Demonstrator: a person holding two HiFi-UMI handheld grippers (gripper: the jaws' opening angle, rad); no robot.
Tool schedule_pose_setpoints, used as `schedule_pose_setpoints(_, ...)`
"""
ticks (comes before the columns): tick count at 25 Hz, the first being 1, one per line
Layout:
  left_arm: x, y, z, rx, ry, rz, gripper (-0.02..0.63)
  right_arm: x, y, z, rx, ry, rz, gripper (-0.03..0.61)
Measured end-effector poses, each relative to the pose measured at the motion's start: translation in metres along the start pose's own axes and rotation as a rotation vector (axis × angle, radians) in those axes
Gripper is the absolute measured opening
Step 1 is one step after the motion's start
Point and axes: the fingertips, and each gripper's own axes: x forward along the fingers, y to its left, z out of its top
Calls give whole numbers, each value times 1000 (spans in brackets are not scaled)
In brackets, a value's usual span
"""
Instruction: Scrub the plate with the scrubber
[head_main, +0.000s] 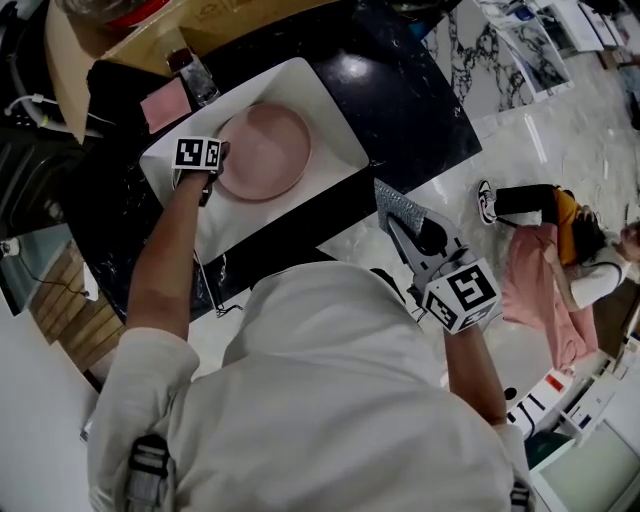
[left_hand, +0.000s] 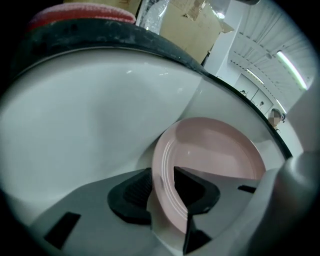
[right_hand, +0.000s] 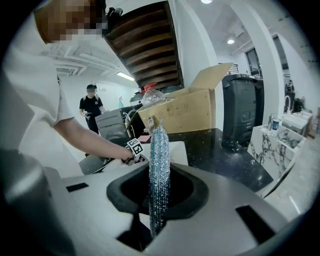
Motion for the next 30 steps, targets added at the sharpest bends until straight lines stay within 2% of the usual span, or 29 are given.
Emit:
schedule_pose_setpoints(4, 10, 1, -1, 46, 53, 23, 136, -1, 1, -1, 3, 4, -11, 78)
schedule_pose_setpoints(6, 11, 5, -1, 64, 63, 53, 76, -4, 2, -3, 5, 10, -15, 78)
schedule_pose_setpoints(8, 11, 4, -3, 76, 72, 47, 67, -6, 3, -6, 7, 14, -18, 77)
schedule_pose_setpoints(11, 8, -4, -5, 22, 65, -3, 55, -9, 3, -7, 9, 18, -20, 78)
schedule_pose_setpoints(17, -16, -9, 0, -109, -44, -44, 25, -11, 8, -9, 10, 17, -5, 78)
schedule_pose_setpoints(23, -47, -10, 10, -176, -154, -42, 12, -7, 14, -4, 1, 0, 21, 78)
schedule_pose_setpoints(26, -66, -10, 19, -169, -219, -9, 9, -6, 16, -3, -5, -8, 30, 78)
schedule_pose_setpoints(30, -92, -14, 31, -88, -285, 58, 9, -7, 18, -1, -17, -18, 38, 78)
